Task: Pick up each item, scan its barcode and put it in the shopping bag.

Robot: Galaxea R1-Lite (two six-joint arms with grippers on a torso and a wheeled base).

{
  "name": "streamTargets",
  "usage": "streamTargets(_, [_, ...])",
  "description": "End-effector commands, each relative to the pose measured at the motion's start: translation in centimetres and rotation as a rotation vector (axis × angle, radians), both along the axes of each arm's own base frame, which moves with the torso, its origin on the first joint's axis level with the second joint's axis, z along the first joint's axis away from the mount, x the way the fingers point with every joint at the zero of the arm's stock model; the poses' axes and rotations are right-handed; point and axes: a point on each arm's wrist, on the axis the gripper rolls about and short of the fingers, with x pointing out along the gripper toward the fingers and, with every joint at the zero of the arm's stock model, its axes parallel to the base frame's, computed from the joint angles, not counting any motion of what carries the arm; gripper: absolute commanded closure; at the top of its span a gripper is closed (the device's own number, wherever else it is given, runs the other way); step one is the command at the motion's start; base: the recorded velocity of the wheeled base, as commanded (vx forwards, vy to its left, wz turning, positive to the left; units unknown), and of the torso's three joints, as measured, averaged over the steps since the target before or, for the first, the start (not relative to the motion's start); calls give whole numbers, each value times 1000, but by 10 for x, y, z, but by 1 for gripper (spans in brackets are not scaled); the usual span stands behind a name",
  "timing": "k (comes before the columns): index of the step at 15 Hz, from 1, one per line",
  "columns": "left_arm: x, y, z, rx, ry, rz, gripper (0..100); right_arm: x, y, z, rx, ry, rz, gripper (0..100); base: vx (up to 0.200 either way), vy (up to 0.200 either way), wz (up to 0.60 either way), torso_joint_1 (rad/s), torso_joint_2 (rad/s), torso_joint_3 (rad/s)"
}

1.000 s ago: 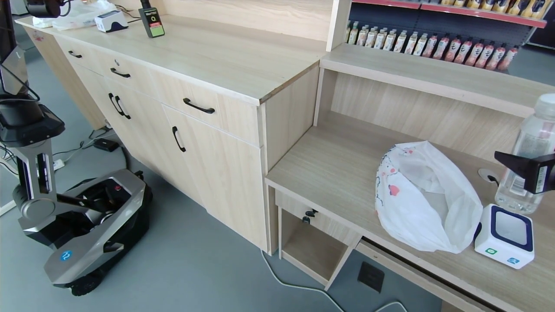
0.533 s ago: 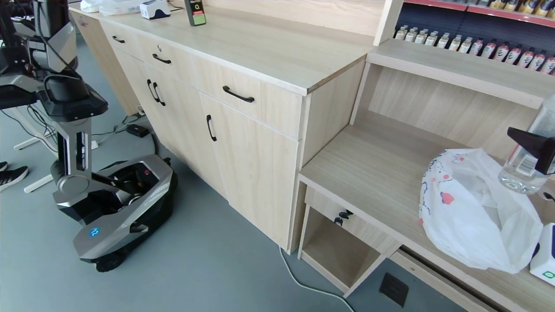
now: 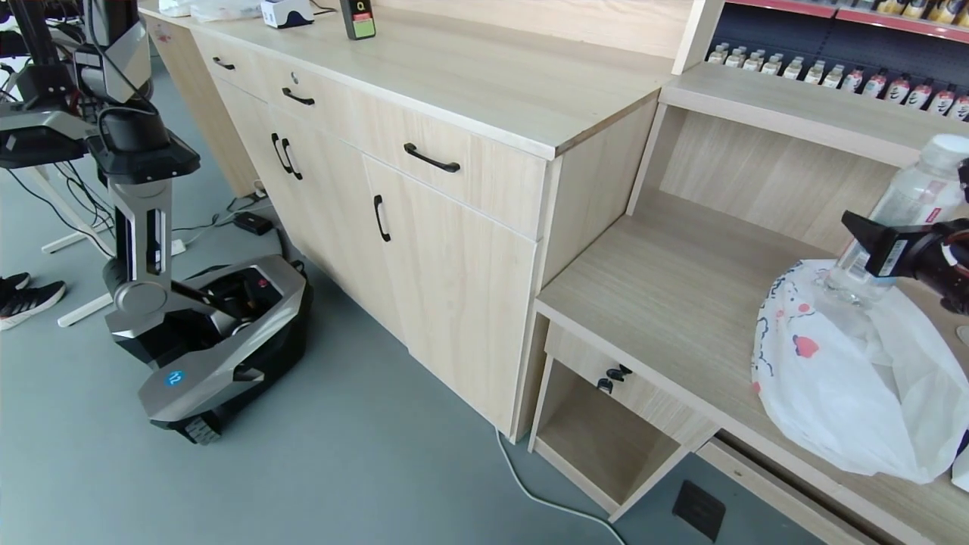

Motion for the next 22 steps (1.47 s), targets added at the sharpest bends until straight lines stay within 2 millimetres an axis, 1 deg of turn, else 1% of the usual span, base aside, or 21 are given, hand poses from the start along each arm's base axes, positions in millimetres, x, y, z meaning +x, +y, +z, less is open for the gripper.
streamTargets(1, [0,0,0,0,-1,0,0,20,-14,-50,24,141,-30,100,0,0,0,0,0,0])
streamTargets(4, [0,0,0,0,-1,0,0,26,-14,-69,41,198,-22,100,0,0,0,0,0,0])
streamTargets(6, [0,0,0,0,1,0,0,34,-15,-80,35,187,-17,100,0,0,0,0,0,0])
streamTargets(9, [0,0,0,0,-1,0,0,40,-14,-93,30,172,-5,100,0,0,0,0,0,0])
streamTargets(11, [0,0,0,0,-1,0,0,46,-11,-102,19,150,44,100,0,0,0,0,0,0])
streamTargets(17, [0,0,0,0,-1,0,0,54,-8,-115,-8,141,64,100,0,0,0,0,0,0])
streamTargets(22, [0,0,0,0,-1,0,0,53,-8,-116,-12,138,62,100,0,0,0,0,0,0])
